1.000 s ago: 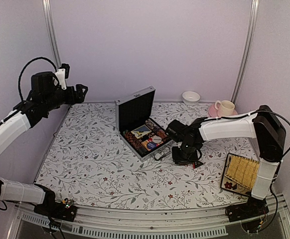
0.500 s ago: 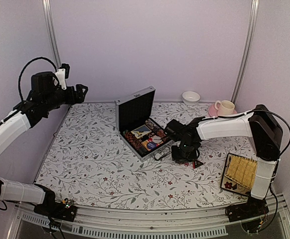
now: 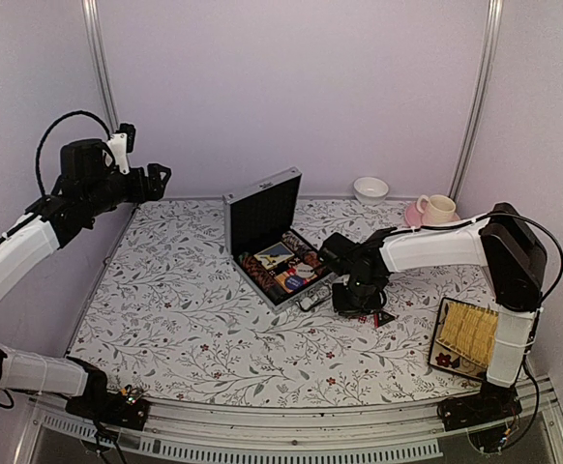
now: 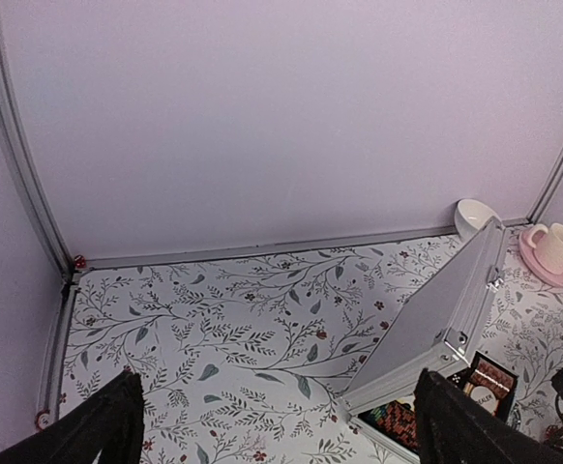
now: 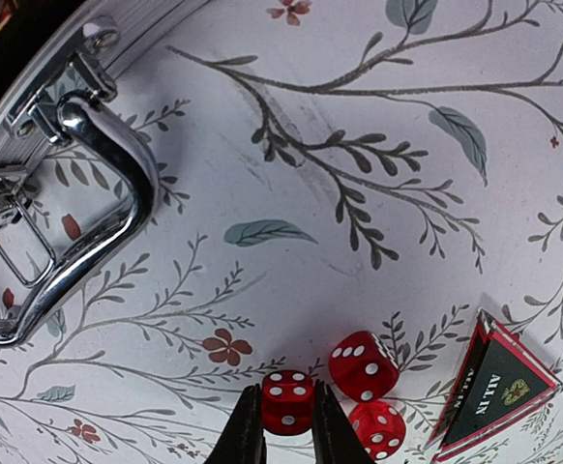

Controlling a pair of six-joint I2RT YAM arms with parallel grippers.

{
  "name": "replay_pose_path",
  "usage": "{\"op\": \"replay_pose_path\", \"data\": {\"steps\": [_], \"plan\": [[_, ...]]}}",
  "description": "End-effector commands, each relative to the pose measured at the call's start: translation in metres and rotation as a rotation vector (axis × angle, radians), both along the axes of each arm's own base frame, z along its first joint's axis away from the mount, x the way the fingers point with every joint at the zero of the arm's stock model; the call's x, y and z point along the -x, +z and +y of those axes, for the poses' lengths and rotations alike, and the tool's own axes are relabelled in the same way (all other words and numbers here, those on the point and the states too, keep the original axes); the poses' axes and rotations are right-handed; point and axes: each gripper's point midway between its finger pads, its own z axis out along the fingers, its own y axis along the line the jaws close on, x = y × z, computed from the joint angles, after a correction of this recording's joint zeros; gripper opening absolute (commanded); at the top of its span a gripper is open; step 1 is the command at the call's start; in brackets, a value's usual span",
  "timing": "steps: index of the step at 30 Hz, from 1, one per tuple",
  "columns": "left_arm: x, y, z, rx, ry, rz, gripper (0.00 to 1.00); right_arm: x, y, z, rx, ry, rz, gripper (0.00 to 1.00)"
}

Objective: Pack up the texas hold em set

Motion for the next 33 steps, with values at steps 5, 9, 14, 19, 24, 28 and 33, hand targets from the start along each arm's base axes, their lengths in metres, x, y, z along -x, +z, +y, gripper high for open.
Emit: {"op": "replay_pose_path", "data": {"steps": [5, 9, 14, 19, 24, 28, 33], "plan": [[0.004, 0.007, 0.002, 0.002, -0.009, -0.015, 0.97, -0.011, 0.006, 0.001, 0.003, -0.001, -0.043, 0.14], [0.004, 0.007, 0.002, 0.002, -0.006, -0.017, 0.97, -0.012, 0.007, 0.001, 0.006, 0.01, -0.049, 0.13], [0.004, 0.008, 0.003, 0.002, -0.005, -0.018, 0.97, -0.021, 0.031, 0.007, -0.027, 0.04, -0.105, 0.13], [0.004, 0.008, 0.002, 0.003, -0.01, -0.018, 0.97, -0.048, 0.067, 0.033, -0.121, 0.176, -0.194, 0.13], [0.005, 0.009, 0.003, -0.001, -0.002, -0.022, 0.97, -0.082, 0.092, 0.069, -0.252, 0.34, -0.285, 0.14], [0.005, 0.01, 0.005, -0.006, 0.004, -0.027, 0.97, -0.105, 0.101, 0.093, -0.25, 0.472, -0.356, 0.13], [0.006, 0.011, 0.006, -0.009, 0.009, -0.03, 0.97, -0.125, 0.1, 0.118, -0.239, 0.593, -0.395, 0.14]]}}
